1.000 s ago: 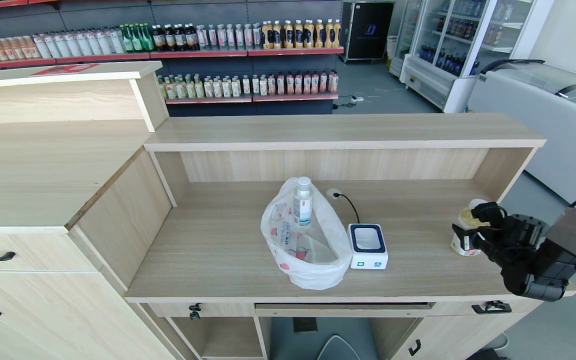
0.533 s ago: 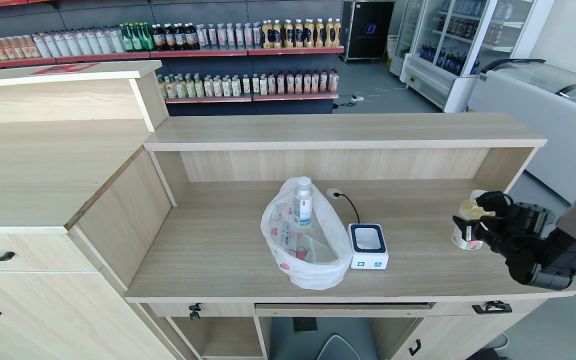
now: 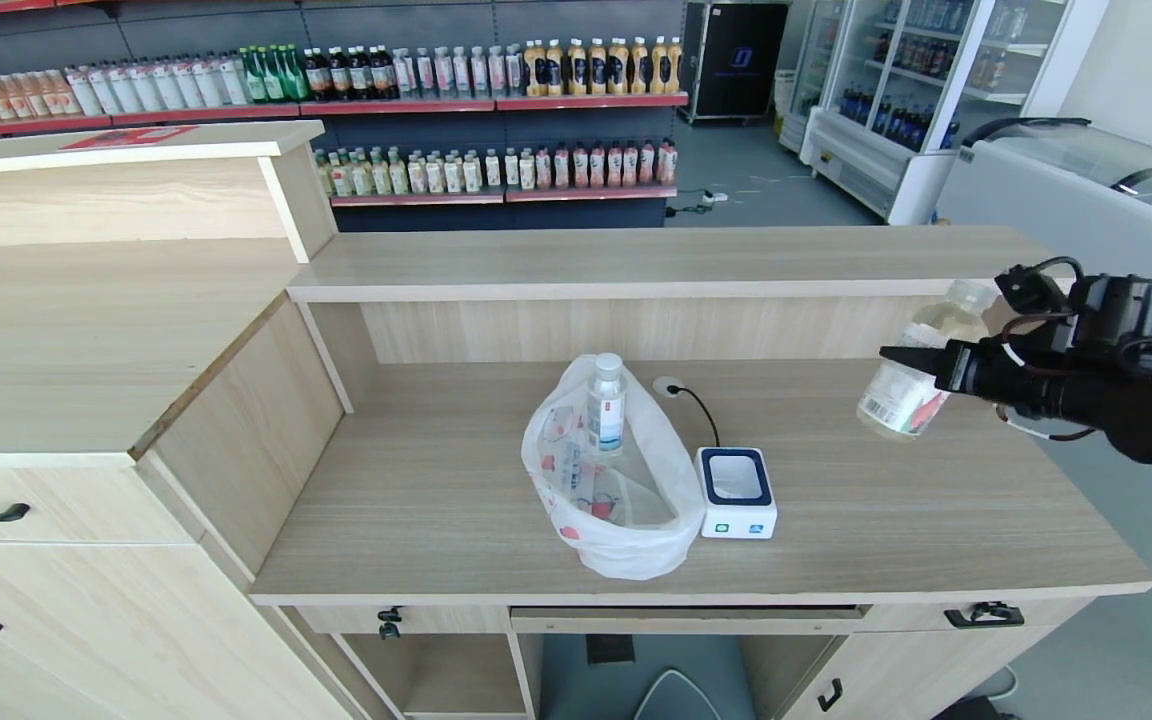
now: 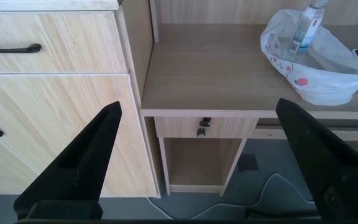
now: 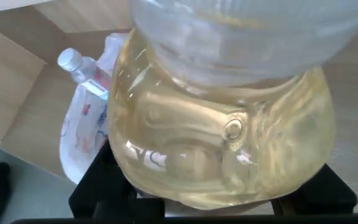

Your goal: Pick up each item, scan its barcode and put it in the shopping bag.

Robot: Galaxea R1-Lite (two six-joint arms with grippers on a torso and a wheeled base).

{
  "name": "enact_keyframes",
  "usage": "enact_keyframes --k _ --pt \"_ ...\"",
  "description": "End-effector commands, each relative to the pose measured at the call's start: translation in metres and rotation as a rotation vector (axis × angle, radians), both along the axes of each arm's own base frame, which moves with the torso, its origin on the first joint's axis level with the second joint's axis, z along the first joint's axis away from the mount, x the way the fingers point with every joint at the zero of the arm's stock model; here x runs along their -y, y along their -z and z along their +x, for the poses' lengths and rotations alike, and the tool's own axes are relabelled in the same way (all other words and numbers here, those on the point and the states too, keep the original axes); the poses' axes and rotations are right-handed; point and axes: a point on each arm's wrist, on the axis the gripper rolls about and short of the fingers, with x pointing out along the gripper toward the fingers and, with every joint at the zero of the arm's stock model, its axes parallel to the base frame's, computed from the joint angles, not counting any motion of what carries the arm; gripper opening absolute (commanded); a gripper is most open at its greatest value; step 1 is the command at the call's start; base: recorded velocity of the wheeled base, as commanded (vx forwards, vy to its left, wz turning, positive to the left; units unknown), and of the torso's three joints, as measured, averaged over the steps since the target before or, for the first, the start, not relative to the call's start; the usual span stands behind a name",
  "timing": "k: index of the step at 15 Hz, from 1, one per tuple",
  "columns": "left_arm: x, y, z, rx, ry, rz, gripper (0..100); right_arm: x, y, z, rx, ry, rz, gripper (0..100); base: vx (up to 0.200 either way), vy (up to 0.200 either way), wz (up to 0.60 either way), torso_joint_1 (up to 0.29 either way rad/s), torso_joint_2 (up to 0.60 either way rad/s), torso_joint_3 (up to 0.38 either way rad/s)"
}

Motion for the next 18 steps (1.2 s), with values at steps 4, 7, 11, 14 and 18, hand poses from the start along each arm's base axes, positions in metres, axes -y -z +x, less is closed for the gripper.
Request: enact_keyframes --k 4,7,11,14,18 --pt "0.000 0.000 0.000 -0.001 -0.001 0.000 100 -0.031 -0.082 -0.066 0.049 -0.367 0.090 0 0.000 0.000 0.00 0.000 0.00 0.000" --pt "0.000 0.000 0.000 -0.001 -0.001 0.000 100 -0.045 -0.116 -0.101 0.077 -0.529 0.122 0 0.000 0.000 0.00 0.000 0.00 0.000" --pt "0.000 0.000 0.000 -0.001 -0.001 0.000 100 -0.065 -0.140 -0.135 0.071 -0.637 0.168 0 0.000 0.000 0.00 0.000 0.00 0.000" --pt "0.000 0.000 0.000 -0.001 -0.001 0.000 100 -0.083 -0.137 -0.161 0.043 -0.709 0.179 0 0.000 0.000 0.00 0.000 0.00 0.000" --pt "0.000 0.000 0.000 -0.001 -0.001 0.000 100 -0.090 -0.127 -0.181 0.023 -0.741 0.184 0 0.000 0.000 0.00 0.000 0.00 0.000"
